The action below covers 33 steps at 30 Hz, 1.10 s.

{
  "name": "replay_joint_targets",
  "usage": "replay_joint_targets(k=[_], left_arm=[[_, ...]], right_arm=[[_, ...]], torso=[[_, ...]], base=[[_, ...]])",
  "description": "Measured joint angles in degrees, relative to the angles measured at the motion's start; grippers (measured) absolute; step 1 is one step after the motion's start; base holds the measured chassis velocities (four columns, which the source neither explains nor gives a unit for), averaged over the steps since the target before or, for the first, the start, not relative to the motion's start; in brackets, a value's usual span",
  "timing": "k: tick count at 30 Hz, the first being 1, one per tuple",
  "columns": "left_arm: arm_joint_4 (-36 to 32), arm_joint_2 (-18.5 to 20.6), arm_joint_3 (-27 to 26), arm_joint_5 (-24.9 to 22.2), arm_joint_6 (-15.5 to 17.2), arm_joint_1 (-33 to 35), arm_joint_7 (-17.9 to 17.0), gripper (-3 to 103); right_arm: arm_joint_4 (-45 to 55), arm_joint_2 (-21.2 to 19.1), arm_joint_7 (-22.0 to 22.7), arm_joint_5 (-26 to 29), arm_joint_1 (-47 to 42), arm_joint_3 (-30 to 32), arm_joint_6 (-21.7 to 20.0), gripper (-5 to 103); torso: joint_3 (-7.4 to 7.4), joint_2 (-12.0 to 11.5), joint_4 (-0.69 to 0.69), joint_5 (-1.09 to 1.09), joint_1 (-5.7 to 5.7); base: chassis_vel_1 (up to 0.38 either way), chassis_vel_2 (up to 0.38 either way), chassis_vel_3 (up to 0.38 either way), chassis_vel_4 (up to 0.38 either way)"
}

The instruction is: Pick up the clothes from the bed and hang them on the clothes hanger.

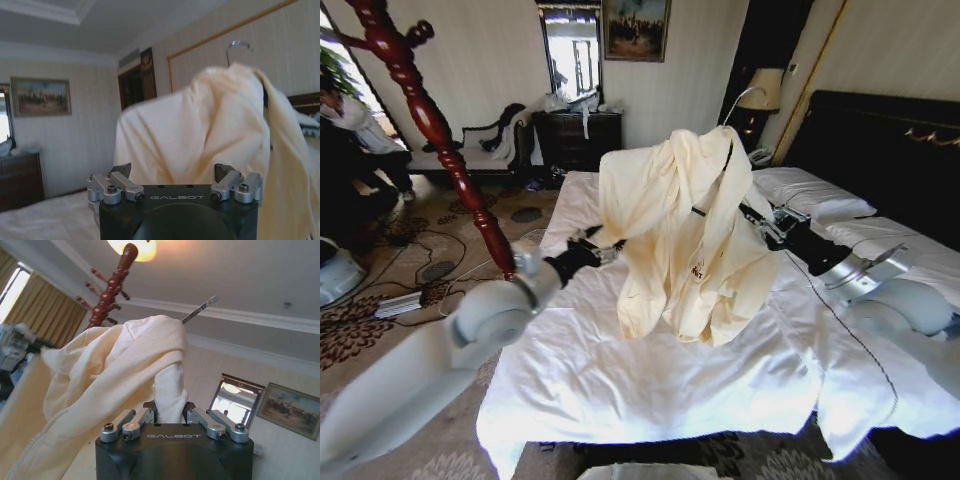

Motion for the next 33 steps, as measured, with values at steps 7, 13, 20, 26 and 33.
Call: replay_joint_targets(k=[7, 13, 20, 26, 33], left_arm=[[-0.61, 3.75, -0.66, 3.47, -2.29, -0.03, 2.93, 100], [-6.42, 9.47, -3.82, 2.77, -2.64, 4.79, 6.71, 100], [-2.83, 9.84, -4.14, -1.4, -0.15, -0.26, 3.22, 100], [0.0, 15.49, -3.75, -5.2, -0.73, -2.74, 9.89, 100], [-0.09, 20.5, -0.39, -11.69, -1.78, -3.17, 19.49, 100]], right_arm=[[-2.31, -0.83, -3.72, -3.68, -0.42, -0.39, 1.44, 22], [-5.54, -0.23, -4.43, -4.88, -0.79, -0.81, 2.53, 22], [-5.8, 1.37, -7.99, -5.16, -1.2, -0.9, 4.72, 22], [-6.51, 2.57, -11.82, -8.55, -1.61, -1.38, 6.27, 22], [-6.55, 3.33, -16.32, -10.88, -1.13, -1.23, 8.11, 22]], torso=[[0.0, 0.0, 0.01, -0.01, 0.0], [0.0, 0.01, 0.04, 0.02, 0.0], [0.01, 0.0, 0.01, -0.01, 0.0], [0.01, 0.0, 0.03, 0.01, 0.01], [0.0, 0.0, 0.02, 0.01, 0.01]], base=[[0.0, 0.0, 0.0, 0.0], [0.0, 0.0, 0.0, 0.0], [0.0, 0.0, 0.0, 0.0], [0.0, 0.0, 0.0, 0.0], [0.0, 0.0, 0.0, 0.0]])
